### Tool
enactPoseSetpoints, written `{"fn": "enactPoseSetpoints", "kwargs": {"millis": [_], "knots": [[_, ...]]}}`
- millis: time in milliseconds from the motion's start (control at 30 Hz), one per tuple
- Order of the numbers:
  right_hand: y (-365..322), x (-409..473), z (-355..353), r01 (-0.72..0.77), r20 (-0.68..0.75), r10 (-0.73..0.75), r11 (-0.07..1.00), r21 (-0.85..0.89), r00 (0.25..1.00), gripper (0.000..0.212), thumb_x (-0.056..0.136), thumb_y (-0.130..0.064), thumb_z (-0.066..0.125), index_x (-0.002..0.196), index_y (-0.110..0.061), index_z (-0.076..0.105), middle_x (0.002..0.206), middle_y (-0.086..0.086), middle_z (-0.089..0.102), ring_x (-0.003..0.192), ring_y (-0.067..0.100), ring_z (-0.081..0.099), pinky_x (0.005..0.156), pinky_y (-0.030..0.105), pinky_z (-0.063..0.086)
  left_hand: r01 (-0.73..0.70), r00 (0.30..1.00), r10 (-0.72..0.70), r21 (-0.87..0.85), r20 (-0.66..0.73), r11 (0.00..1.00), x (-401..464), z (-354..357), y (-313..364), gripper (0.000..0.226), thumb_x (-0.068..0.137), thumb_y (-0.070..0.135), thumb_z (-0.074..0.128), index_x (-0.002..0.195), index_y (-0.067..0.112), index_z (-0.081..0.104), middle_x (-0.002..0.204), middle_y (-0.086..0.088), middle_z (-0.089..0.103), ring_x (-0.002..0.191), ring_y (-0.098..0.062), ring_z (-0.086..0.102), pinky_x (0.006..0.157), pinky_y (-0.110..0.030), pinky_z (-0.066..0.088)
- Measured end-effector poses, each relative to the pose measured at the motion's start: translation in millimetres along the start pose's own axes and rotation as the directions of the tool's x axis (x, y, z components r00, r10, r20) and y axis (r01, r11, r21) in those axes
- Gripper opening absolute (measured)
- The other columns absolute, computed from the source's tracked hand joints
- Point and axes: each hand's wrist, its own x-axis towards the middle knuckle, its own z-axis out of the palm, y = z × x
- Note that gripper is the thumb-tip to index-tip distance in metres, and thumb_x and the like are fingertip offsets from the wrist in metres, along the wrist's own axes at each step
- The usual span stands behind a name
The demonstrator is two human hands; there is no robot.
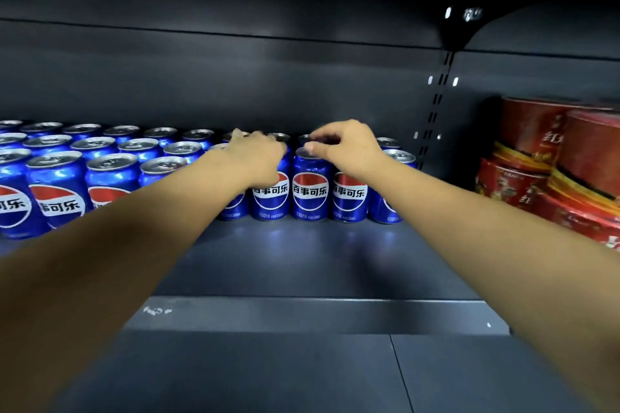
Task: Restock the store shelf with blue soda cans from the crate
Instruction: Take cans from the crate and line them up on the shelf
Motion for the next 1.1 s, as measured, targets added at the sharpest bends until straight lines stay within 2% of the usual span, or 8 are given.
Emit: {"fn": "enactPoseSetpoints", "kwargs": {"millis": [133, 233, 333, 500, 700, 900, 967, 1100], "knots": [[14, -2, -16, -0.092, -0.024, 0.088, 0.971, -0.222, 0.996, 0.041, 0.084, -0.035, 0.068, 0.116, -0.010, 0.064, 0.117, 0.007, 0.065, 0.108, 0.023, 0.059, 0.090, 0.030, 0.047, -0.087, 0.994, 0.077, -0.139, -0.074, 0.986, -2, -4, 17, 0.071, 0.092, 0.023, 0.052, 0.149, 0.009, 0.013, 0.153, -0.010, 0.025, 0.139, -0.026, 0.026, 0.111, -0.043, 0.028], [17, -6, -21, -0.132, 0.036, 0.159, 0.909, -0.396, 0.987, 0.040, 0.082, -0.041, 0.068, 0.106, -0.010, 0.065, 0.107, 0.010, 0.066, 0.096, 0.026, 0.059, 0.074, 0.030, 0.045, -0.113, 0.988, 0.077, -0.295, -0.131, 0.949, 2, -8, 28, 0.058, 0.091, 0.024, 0.054, 0.143, 0.010, 0.035, 0.145, -0.011, 0.041, 0.132, -0.027, 0.039, 0.107, -0.039, 0.035], [16, -12, -20, -0.039, 0.059, 0.087, 0.824, -0.566, 0.994, 0.036, 0.087, -0.034, 0.063, 0.119, -0.016, 0.063, 0.117, 0.008, 0.064, 0.109, 0.027, 0.056, 0.083, 0.031, 0.041, -0.048, 0.990, 0.000, -0.332, -0.142, 0.942, 5, -4, 36, 0.037, 0.086, 0.018, 0.056, 0.122, 0.012, 0.059, 0.121, -0.013, 0.060, 0.111, -0.031, 0.055, 0.091, -0.042, 0.048], [27, -13, -20, -0.006, 0.046, 0.033, 0.870, -0.493, 0.998, 0.041, 0.086, -0.021, 0.062, 0.126, -0.025, 0.060, 0.127, 0.003, 0.061, 0.116, 0.024, 0.054, 0.088, 0.028, 0.042, -0.016, 0.974, -0.043, -0.256, -0.221, 0.967, 5, 2, 37, 0.032, 0.088, 0.014, 0.053, 0.119, 0.019, 0.063, 0.114, -0.010, 0.064, 0.106, -0.032, 0.058, 0.085, -0.040, 0.050], [46, -11, -14, -0.026, -0.018, 0.022, 0.955, -0.296, 1.000, 0.040, 0.080, -0.011, 0.065, 0.118, -0.023, 0.066, 0.122, -0.003, 0.064, 0.113, 0.018, 0.057, 0.089, 0.025, 0.043, 0.034, 0.966, -0.119, -0.343, -0.230, 0.939, 3, 4, 39, 0.032, 0.089, 0.018, 0.053, 0.119, 0.021, 0.064, 0.116, -0.009, 0.064, 0.109, -0.031, 0.056, 0.088, -0.041, 0.049], [55, -12, -27, 0.066, 0.129, -0.032, 0.960, -0.272, 0.991, 0.046, 0.085, -0.028, 0.067, 0.129, -0.023, 0.056, 0.129, -0.003, 0.059, 0.120, 0.017, 0.052, 0.088, 0.020, 0.037, -0.006, 0.965, -0.105, -0.425, -0.239, 0.905, -1, 9, 39, 0.037, 0.089, 0.017, 0.054, 0.126, 0.019, 0.059, 0.125, -0.007, 0.060, 0.116, -0.028, 0.053, 0.091, -0.041, 0.047], [61, -15, -40, 0.013, 0.083, -0.002, 0.991, -0.130, 0.997, 0.050, 0.086, -0.028, 0.067, 0.133, -0.020, 0.053, 0.132, -0.002, 0.056, 0.121, 0.015, 0.051, 0.091, 0.018, 0.035, -0.040, 0.962, -0.104, -0.505, -0.254, 0.862, 0, 10, 41, 0.041, 0.088, 0.013, 0.055, 0.129, 0.017, 0.056, 0.131, -0.005, 0.056, 0.121, -0.025, 0.049, 0.096, -0.039, 0.044], [80, -15, -62, -0.143, 0.002, 0.143, 0.990, -0.005, 0.990, 0.056, 0.084, -0.023, 0.069, 0.136, -0.014, 0.049, 0.134, 0.005, 0.055, 0.122, 0.021, 0.052, 0.103, 0.031, 0.041, -0.127, 0.939, -0.082, -0.560, -0.333, 0.819, 6, 2, 56, 0.049, 0.089, 0.012, 0.054, 0.137, 0.016, 0.048, 0.137, -0.006, 0.050, 0.125, -0.026, 0.045, 0.102, -0.037, 0.039]]}}
